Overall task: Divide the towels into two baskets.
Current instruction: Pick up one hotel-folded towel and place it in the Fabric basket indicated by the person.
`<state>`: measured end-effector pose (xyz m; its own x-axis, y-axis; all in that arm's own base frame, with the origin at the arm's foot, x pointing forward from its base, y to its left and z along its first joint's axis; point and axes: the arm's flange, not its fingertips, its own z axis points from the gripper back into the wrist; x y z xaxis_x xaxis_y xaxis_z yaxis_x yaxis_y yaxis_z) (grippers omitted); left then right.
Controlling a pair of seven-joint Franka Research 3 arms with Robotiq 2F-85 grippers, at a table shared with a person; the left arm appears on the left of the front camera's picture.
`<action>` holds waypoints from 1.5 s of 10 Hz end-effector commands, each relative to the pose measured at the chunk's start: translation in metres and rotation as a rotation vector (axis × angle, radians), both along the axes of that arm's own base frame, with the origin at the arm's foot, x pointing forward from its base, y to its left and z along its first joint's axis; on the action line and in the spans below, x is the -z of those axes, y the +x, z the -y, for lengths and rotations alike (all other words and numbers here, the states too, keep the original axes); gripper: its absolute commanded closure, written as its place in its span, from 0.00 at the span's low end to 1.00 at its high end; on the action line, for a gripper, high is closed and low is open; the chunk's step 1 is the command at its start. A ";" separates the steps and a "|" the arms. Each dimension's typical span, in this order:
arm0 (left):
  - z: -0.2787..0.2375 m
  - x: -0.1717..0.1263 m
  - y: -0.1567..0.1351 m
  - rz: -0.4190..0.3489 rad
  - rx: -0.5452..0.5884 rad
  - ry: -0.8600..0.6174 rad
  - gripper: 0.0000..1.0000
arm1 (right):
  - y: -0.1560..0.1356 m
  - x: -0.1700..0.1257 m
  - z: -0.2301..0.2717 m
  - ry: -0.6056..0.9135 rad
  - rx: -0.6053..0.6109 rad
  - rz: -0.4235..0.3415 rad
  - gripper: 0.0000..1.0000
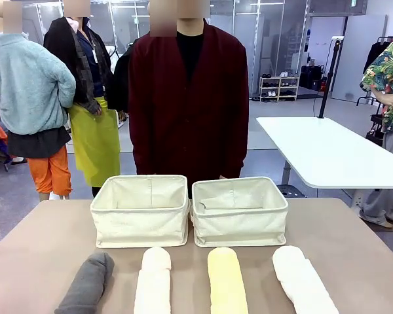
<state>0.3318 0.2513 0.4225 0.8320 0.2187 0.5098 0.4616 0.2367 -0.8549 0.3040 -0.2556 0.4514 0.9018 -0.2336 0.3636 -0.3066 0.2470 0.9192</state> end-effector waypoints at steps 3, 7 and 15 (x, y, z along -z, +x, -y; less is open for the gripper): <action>0.000 0.000 0.000 0.000 0.000 0.000 0.00 | 0.000 0.000 0.000 0.000 0.000 0.000 0.00; 0.000 0.000 0.000 0.000 0.000 0.000 0.00 | 0.000 0.000 0.000 0.000 0.000 0.000 0.00; 0.000 0.000 0.000 0.000 0.000 0.000 0.00 | 0.000 0.000 0.000 0.000 0.000 0.000 0.00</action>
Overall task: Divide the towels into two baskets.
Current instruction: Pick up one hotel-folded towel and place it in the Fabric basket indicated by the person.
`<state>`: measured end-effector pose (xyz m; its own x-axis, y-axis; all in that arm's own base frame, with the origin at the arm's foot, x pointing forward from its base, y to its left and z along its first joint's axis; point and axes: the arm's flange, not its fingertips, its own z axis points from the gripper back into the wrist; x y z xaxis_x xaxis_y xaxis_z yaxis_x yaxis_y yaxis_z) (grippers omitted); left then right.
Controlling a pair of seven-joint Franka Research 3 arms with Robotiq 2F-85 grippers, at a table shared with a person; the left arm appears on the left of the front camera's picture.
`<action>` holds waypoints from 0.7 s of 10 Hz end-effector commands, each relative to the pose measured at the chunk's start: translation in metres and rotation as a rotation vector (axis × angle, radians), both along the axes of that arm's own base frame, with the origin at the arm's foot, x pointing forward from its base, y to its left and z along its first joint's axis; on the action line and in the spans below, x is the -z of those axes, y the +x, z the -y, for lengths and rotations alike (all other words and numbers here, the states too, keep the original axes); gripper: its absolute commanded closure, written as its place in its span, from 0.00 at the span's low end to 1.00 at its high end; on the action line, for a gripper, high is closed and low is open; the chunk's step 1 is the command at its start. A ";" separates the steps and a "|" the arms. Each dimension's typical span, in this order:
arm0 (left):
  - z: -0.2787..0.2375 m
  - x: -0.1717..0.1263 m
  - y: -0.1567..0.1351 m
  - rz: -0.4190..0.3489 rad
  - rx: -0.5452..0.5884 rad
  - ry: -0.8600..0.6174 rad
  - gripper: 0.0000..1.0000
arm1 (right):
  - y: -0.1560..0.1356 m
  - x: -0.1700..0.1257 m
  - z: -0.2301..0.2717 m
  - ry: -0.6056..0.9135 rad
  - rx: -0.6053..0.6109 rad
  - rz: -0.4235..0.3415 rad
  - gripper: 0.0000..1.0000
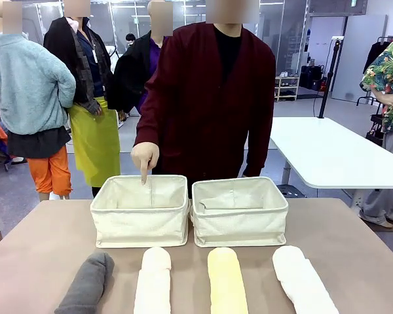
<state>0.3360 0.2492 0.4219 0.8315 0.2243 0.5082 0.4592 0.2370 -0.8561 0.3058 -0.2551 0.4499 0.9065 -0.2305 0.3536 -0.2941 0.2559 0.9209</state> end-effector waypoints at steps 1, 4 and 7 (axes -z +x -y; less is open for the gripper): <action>-0.002 -0.001 -0.004 0.001 0.005 0.002 0.00 | -0.002 -0.001 0.000 0.009 0.000 0.013 0.00; 0.064 -0.021 0.003 -0.070 0.060 0.196 0.00 | -0.002 -0.001 0.000 0.009 0.000 0.013 0.00; 0.164 -0.031 0.006 -0.110 0.119 0.473 0.00 | -0.002 -0.001 0.000 0.009 0.000 0.013 0.00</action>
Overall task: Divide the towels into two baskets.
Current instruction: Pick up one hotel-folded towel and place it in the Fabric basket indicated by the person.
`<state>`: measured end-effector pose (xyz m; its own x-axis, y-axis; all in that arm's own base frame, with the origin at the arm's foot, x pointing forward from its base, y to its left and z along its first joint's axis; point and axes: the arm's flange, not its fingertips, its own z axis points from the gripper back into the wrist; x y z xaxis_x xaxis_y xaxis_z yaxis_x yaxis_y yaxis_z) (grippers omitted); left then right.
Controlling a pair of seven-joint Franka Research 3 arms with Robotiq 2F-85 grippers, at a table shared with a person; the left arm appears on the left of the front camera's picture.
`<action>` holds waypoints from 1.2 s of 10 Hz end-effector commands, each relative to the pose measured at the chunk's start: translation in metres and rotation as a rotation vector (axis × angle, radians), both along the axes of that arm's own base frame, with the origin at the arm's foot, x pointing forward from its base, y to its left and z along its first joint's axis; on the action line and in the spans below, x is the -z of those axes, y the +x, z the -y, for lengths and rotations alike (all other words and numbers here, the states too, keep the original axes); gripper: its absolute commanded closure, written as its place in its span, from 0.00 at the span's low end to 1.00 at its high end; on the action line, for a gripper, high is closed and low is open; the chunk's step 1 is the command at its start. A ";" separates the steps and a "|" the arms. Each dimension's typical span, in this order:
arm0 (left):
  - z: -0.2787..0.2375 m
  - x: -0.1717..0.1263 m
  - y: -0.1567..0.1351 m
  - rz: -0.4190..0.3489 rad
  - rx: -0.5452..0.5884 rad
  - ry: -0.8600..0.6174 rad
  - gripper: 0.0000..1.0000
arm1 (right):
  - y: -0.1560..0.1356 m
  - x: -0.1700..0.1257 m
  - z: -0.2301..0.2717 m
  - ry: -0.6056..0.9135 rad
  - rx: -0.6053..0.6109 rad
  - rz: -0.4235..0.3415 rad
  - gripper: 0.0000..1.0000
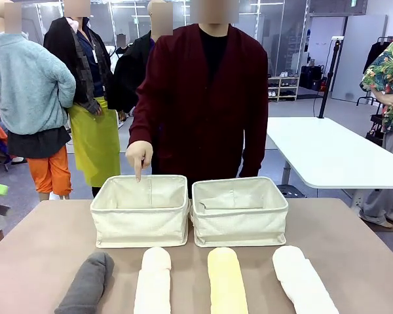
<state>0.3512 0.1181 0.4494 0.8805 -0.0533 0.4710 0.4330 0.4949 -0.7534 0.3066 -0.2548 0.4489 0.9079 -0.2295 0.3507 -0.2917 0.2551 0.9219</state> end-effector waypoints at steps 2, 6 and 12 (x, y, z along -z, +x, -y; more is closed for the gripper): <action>0.096 -0.004 -0.013 -0.049 0.042 0.230 0.00 | -0.003 -0.003 0.001 0.009 0.001 0.016 0.00; 0.184 0.017 -0.026 -0.137 0.034 0.617 0.00 | -0.003 -0.003 0.001 0.009 0.001 0.016 0.00; 0.211 0.080 -0.026 -0.262 -0.118 0.832 0.00 | -0.003 -0.003 0.001 0.009 0.001 0.016 0.00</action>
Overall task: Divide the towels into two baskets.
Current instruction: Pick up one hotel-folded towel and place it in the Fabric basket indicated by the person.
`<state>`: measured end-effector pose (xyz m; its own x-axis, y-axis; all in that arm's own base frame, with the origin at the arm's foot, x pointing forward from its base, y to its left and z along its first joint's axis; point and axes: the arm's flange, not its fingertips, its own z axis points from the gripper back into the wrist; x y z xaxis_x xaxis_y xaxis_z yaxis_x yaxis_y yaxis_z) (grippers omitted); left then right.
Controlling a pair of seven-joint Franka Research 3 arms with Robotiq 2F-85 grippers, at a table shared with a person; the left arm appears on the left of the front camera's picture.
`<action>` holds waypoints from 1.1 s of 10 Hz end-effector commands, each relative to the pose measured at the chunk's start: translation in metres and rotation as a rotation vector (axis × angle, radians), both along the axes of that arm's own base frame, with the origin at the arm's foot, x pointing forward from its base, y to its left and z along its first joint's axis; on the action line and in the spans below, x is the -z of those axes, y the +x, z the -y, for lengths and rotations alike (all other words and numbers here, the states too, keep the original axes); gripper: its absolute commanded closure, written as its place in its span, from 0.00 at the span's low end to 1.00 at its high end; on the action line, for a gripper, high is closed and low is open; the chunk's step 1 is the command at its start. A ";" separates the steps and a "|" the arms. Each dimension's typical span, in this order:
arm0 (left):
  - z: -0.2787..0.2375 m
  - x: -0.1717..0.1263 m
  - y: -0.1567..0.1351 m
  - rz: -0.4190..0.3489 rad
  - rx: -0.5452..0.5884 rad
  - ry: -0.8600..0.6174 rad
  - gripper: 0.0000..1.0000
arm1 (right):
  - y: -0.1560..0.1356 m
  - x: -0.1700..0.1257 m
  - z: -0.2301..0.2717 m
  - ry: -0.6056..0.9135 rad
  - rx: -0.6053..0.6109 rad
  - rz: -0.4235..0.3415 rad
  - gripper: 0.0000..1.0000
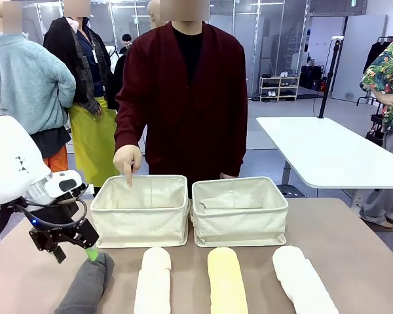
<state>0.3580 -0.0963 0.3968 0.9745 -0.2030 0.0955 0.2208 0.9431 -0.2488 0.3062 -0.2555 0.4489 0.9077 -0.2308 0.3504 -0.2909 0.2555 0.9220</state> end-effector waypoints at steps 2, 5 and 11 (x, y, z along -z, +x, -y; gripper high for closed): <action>0.000 0.047 -0.042 0.016 -0.027 0.080 0.00 | -0.002 -0.003 0.000 0.009 -0.001 0.017 0.00; 0.001 0.071 -0.046 -0.051 -0.021 0.078 0.00 | -0.002 -0.003 0.000 0.009 -0.001 0.017 0.00; 0.011 0.100 -0.057 -0.081 -0.013 0.085 0.11 | -0.002 -0.003 0.000 0.009 -0.001 0.017 0.00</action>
<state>0.3600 -0.1267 0.3274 0.9787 -0.2029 -0.0316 0.1934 0.9624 -0.1909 0.3062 -0.2556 0.4489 0.9077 -0.2311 0.3503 -0.2908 0.2556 0.9220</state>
